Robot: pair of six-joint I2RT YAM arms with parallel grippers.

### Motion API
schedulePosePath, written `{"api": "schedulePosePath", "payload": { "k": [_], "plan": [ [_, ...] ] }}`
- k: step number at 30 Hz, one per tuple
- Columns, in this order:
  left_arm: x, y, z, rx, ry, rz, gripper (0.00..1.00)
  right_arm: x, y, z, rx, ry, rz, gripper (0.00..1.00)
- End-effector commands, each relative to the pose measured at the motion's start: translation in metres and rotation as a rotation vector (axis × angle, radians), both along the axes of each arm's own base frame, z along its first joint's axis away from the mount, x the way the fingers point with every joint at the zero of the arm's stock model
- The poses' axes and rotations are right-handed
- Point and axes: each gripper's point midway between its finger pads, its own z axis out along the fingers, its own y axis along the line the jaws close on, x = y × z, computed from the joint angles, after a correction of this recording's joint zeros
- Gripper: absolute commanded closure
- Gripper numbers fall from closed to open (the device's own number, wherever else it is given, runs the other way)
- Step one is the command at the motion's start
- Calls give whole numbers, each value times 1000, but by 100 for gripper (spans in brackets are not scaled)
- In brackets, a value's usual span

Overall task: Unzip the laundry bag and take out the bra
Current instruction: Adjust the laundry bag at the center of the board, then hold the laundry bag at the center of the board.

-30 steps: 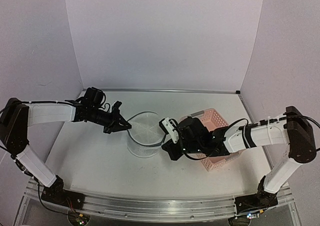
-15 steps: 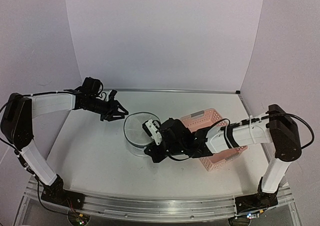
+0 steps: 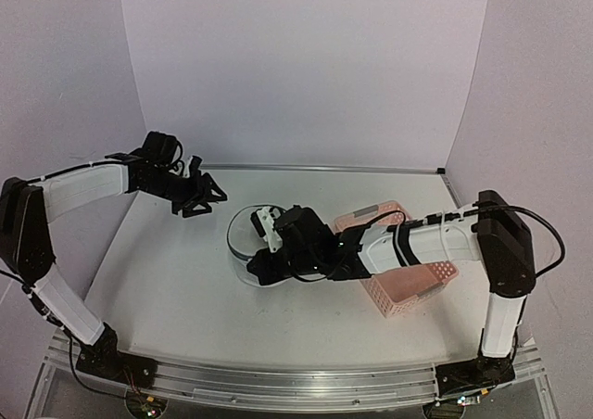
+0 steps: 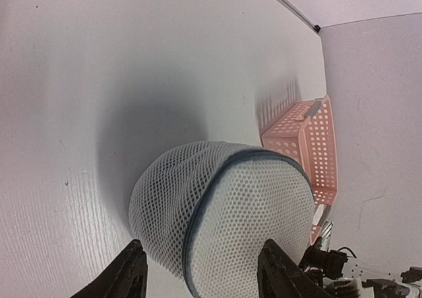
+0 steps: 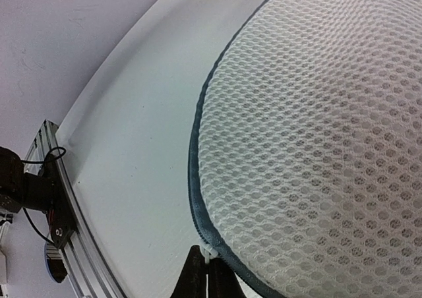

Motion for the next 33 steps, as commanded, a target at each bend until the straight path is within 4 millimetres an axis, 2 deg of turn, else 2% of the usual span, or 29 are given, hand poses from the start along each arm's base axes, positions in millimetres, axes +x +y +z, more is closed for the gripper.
{"api": "schedulePosePath", "payload": {
  "k": [1,4,8,11,15,25,33],
  "plan": [
    [-26,5,30,-60,-47,3,41,7,18,22,68,7,-21,100],
    [-45,6,34,-125,-38,13,38,8,24,20,73,17,-14,100],
    [-70,4,19,-188,16,23,38,9,30,22,85,16,-9,100],
    [-81,3,12,-241,34,42,36,10,33,22,91,18,-7,100],
    [-95,-9,2,-346,70,42,36,9,35,22,98,21,-2,100],
    [-100,-52,-17,-384,124,-13,36,3,35,25,115,25,23,100],
    [-93,-61,-31,-389,162,1,38,1,31,28,121,13,25,100]
  ]
}}
